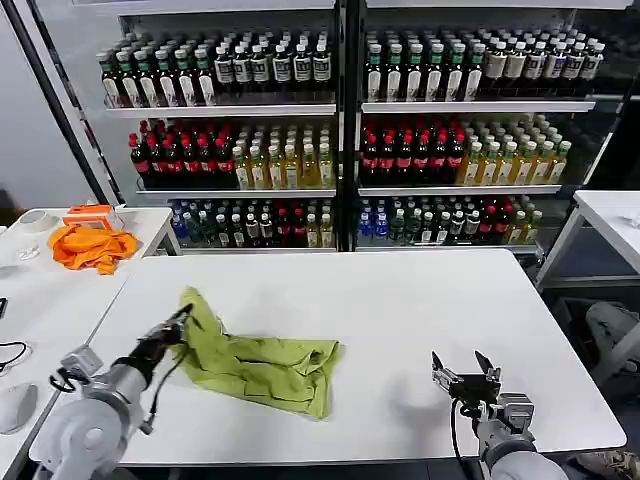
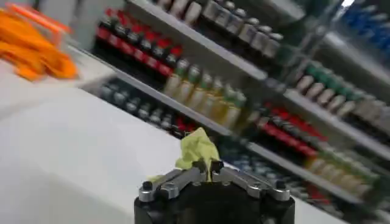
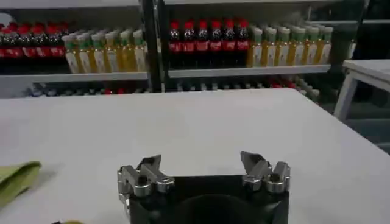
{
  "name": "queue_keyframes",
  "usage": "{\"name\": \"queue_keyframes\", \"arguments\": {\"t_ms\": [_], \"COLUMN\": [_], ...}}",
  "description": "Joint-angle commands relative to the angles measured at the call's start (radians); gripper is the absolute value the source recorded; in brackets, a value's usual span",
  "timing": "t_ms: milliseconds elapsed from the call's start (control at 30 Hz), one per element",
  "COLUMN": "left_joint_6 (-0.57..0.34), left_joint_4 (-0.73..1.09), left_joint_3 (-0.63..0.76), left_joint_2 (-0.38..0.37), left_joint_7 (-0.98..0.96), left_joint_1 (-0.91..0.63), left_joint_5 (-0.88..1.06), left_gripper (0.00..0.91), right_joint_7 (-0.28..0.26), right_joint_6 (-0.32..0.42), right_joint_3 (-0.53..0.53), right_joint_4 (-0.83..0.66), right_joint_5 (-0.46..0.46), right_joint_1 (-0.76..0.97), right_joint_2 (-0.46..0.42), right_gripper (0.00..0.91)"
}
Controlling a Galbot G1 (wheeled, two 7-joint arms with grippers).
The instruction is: Fold and organize the clothes.
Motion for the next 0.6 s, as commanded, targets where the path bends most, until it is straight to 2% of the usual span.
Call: {"name": "queue_keyframes", "arguments": {"t_ms": [33, 300, 333, 367, 400, 467, 600], "left_joint_6": [0.005, -0.02, -0.019, -0.021, -0.019, -0.016, -0.007], "left_joint_4": [-0.092, -0.028, -0.024, -0.02, -0.018, -0.02, -0.05], "left_joint_3": [0.263, 0.418, 0.428, 0.436, 0.439, 0.44, 0.419], "left_joint_2": [-0.075, -0.106, -0.11, -0.114, -0.117, -0.116, -0.101], "left_joint_7": [-0.005, 0.001, 0.008, 0.012, 0.024, 0.054, 0.077], "left_joint_1": [-0.011, -0.038, -0.039, -0.04, -0.04, -0.036, -0.016], "left_joint_5": [-0.047, 0.141, 0.178, 0.218, 0.237, 0.303, 0.304], "left_gripper": [0.02, 0.02, 0.474, 0.877, 0.907, 0.907, 0.907], "right_joint_7": [-0.001, 0.0, 0.0, 0.001, 0.001, 0.001, 0.001], "right_joint_6": [0.002, 0.002, 0.002, 0.002, 0.002, 0.002, 0.004], "right_joint_3": [0.002, -0.013, -0.013, -0.014, -0.014, -0.014, -0.015], "right_joint_4": [-0.002, -0.008, -0.01, -0.011, -0.011, -0.011, -0.012], "right_joint_5": [0.0, 0.001, 0.001, 0.0, 0.0, 0.0, 0.001], "right_joint_1": [-0.002, 0.013, 0.014, 0.015, 0.015, 0.013, 0.014], "right_joint_2": [-0.002, -0.007, -0.009, -0.01, -0.011, -0.015, -0.019], "right_gripper": [0.907, 0.907, 0.907, 0.907, 0.907, 0.907, 0.907]}}
